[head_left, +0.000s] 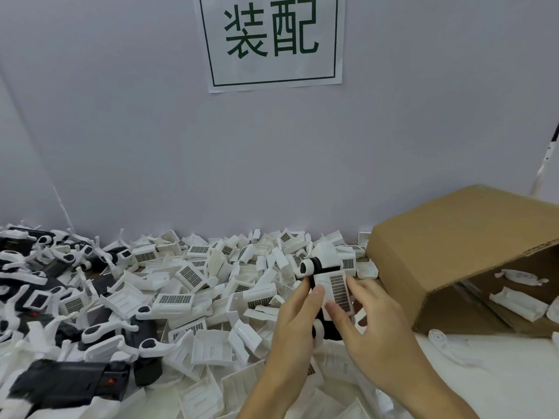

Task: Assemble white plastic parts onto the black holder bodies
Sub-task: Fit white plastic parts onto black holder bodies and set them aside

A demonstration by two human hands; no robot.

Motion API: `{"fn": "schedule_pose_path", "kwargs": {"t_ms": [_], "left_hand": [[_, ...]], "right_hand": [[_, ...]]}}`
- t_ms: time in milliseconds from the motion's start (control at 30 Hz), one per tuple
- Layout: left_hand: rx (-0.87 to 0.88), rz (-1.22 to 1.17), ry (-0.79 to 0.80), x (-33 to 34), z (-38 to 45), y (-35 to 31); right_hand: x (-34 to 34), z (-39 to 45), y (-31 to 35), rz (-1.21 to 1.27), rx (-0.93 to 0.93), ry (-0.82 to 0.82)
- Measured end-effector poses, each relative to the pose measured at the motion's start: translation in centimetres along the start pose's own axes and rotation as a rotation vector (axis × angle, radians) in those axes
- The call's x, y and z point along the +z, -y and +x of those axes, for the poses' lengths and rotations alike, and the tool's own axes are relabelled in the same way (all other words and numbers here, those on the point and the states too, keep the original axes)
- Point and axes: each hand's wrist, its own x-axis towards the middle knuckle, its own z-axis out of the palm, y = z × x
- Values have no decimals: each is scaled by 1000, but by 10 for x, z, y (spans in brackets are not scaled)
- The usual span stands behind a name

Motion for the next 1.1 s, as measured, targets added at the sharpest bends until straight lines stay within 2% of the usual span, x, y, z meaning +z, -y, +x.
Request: {"fn": "schedule_pose_path", "kwargs": {"t_ms": [100,233,333,433,567,700,800,1100], "left_hand": [[48,54,-34,3,0,-3],[-38,-48,-171,2,0,-4],[-77,-121,-279,0,1,-1],[-61,-84,-218,2,0,0],[-16,-59,-124,6,-3,-4],[23,-58,-67,12,-7,-11],[17,-80,-85,11,-6,-11],[-13,-72,-140,11,-5,-8]], "right_hand": [[-1,0,2,-45,0,10],[-4,-2,5,17,8,125],[-2,-2,9,82,89,90],[-2,0,10,202,252,33],[-1,1,12,464,397,111],[3,1,14,671,451,107],[3,1,16,809,475,108],[6,2,16,858,504,39]]}}
